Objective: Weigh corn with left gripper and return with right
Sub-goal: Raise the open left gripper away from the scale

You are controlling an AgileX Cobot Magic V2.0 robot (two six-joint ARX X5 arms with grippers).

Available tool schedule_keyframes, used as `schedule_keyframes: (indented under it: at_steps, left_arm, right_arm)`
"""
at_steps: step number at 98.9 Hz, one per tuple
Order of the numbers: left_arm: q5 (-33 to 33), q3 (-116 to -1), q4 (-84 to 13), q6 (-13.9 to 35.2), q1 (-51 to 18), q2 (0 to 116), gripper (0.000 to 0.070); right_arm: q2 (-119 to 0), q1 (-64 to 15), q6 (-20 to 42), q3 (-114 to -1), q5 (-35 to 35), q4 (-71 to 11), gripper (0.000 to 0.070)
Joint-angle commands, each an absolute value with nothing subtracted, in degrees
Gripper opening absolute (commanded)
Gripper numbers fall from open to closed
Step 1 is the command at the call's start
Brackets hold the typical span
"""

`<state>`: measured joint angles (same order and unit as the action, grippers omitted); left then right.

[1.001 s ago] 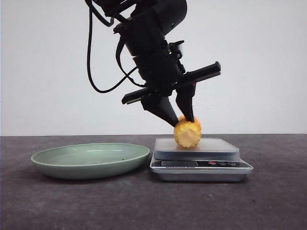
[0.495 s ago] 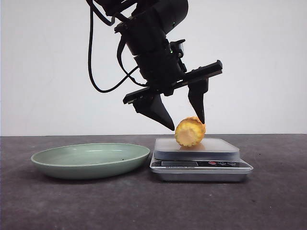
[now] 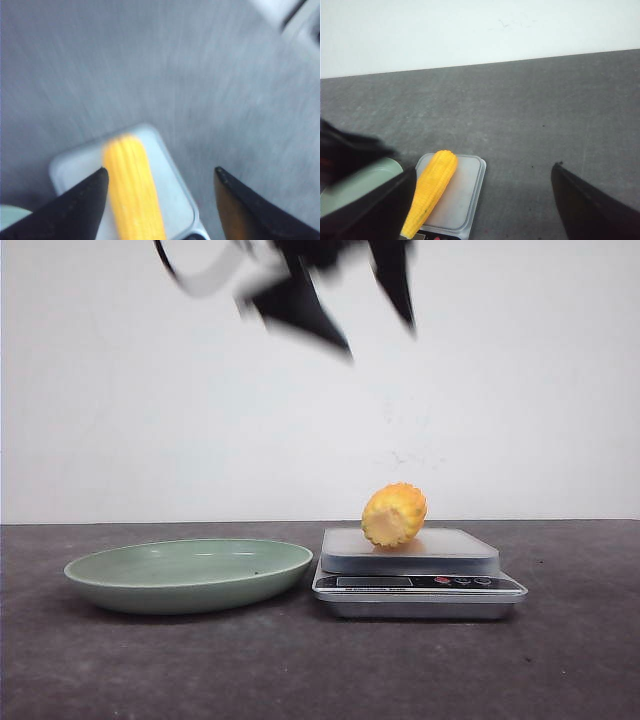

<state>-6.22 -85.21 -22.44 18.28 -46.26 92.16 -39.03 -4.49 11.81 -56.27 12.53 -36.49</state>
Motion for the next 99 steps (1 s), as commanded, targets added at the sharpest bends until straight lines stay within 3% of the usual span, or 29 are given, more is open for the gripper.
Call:
schedule_keyframes:
  at_steps: [1, 12, 27, 41, 99]
  left_arm:
    - [-9.3, -86.7, -24.8, 12.8, -46.3, 87.1, 0.0403]
    - [-13.7, -86.7, -31.2, 9.8, -45.1, 77.4, 0.0403]
    - [-14.7, -86.7, -40.5, 9.2, -42.5, 64.8, 0.0400]
    - [-19.6, -86.7, -50.2, 7.8, -41.7, 55.0, 0.0400]
    - [-28.6, -84.6, -77.1, 20.9, -41.6, 24.8, 0.0395]
  right_arm:
    - [-39.2, -4.7, 11.1, -57.5, 13.6, -35.6, 0.0546]
    - [-39.3, -4.8, 11.1, -57.5, 14.1, -36.3, 0.0545]
    - [-40.1, -6.2, 11.2, -57.6, 15.2, -36.0, 0.0574]
    - [-42.6, -9.9, 11.2, -57.7, 15.1, -35.0, 0.0586]
    - [-68.1, -32.1, 15.1, -59.5, 4.4, -22.0, 0.0588]
